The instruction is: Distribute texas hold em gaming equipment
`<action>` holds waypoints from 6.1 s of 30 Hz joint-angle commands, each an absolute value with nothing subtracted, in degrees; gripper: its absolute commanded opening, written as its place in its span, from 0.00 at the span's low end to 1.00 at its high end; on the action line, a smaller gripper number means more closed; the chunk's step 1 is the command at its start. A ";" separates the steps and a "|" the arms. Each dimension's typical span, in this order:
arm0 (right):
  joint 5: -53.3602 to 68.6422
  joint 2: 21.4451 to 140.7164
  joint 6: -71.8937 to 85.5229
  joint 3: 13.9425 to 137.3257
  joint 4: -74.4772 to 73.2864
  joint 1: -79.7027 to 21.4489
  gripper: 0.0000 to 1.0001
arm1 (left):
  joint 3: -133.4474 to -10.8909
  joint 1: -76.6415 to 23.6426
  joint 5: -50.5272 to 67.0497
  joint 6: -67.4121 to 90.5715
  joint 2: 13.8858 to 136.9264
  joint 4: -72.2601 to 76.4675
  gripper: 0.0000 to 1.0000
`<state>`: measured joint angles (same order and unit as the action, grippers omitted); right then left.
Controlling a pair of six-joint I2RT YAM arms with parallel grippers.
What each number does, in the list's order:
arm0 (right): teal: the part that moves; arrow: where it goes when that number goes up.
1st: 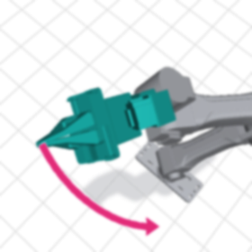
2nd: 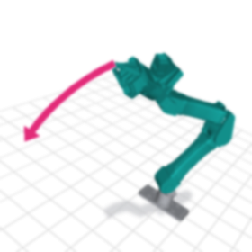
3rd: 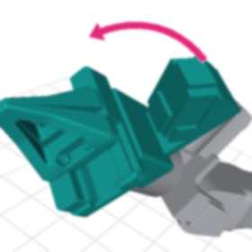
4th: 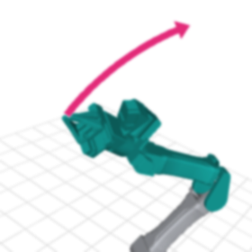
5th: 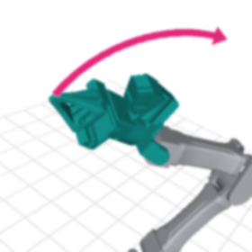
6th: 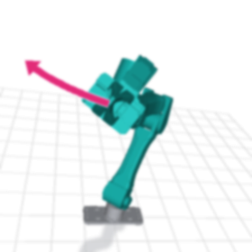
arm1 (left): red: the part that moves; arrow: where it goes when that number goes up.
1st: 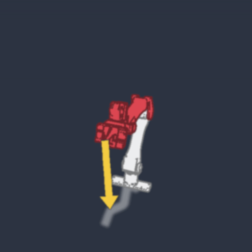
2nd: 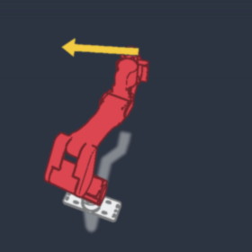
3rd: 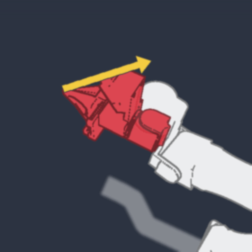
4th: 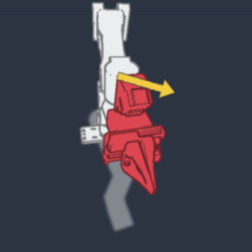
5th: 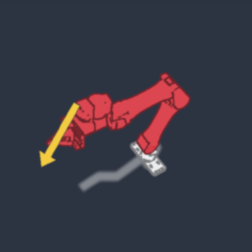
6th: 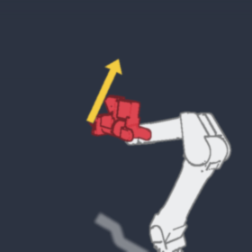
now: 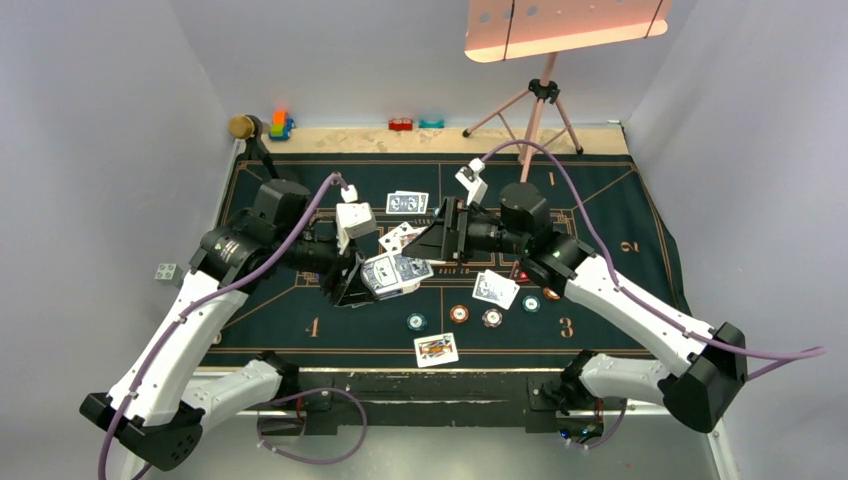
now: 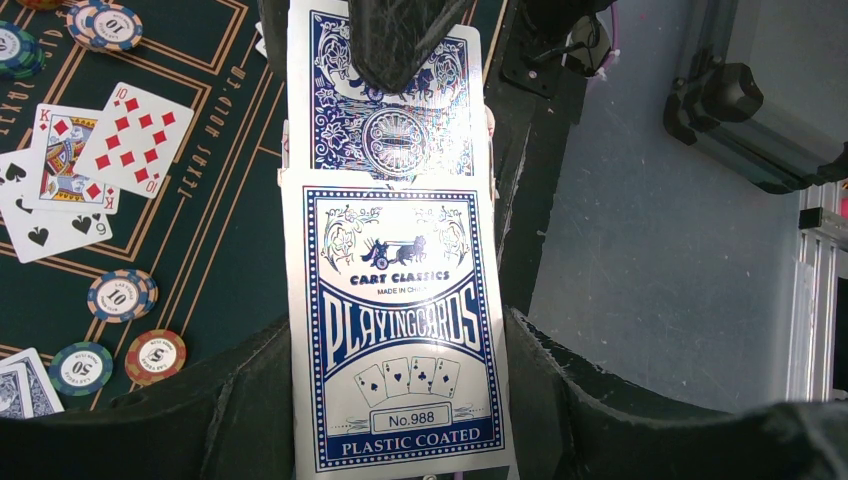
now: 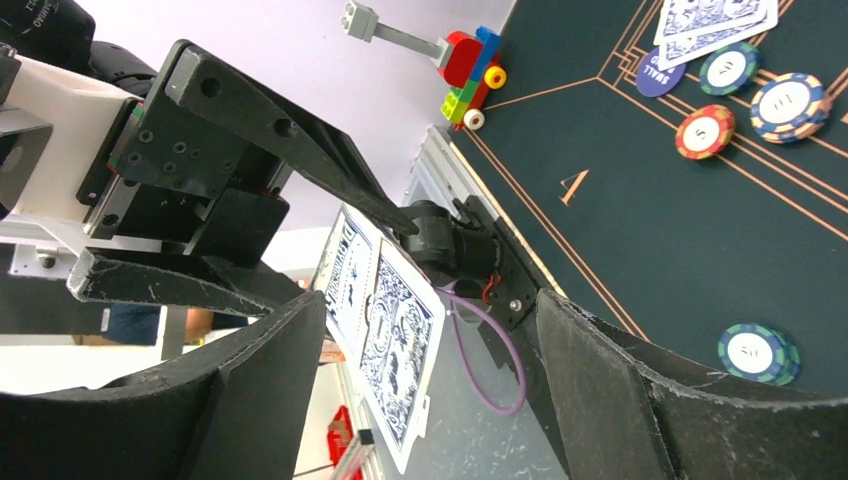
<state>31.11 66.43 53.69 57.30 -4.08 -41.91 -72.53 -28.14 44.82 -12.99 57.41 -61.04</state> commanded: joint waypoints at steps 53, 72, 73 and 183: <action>32.72 59.21 50.02 57.23 -12.29 -35.74 0.20 | -75.87 -27.58 46.76 -12.92 55.64 -60.56 0.00; 31.97 59.82 44.01 64.82 -18.66 -34.53 0.20 | -75.59 -27.20 47.10 -13.15 55.28 -60.87 0.00; 31.98 59.83 43.88 64.79 -18.72 -34.53 0.20 | -75.59 -27.24 47.11 -13.18 55.27 -60.96 0.00; 31.18 60.47 47.45 62.91 -20.85 -36.76 0.32 | -72.90 -24.61 50.71 -12.57 54.44 -60.64 0.00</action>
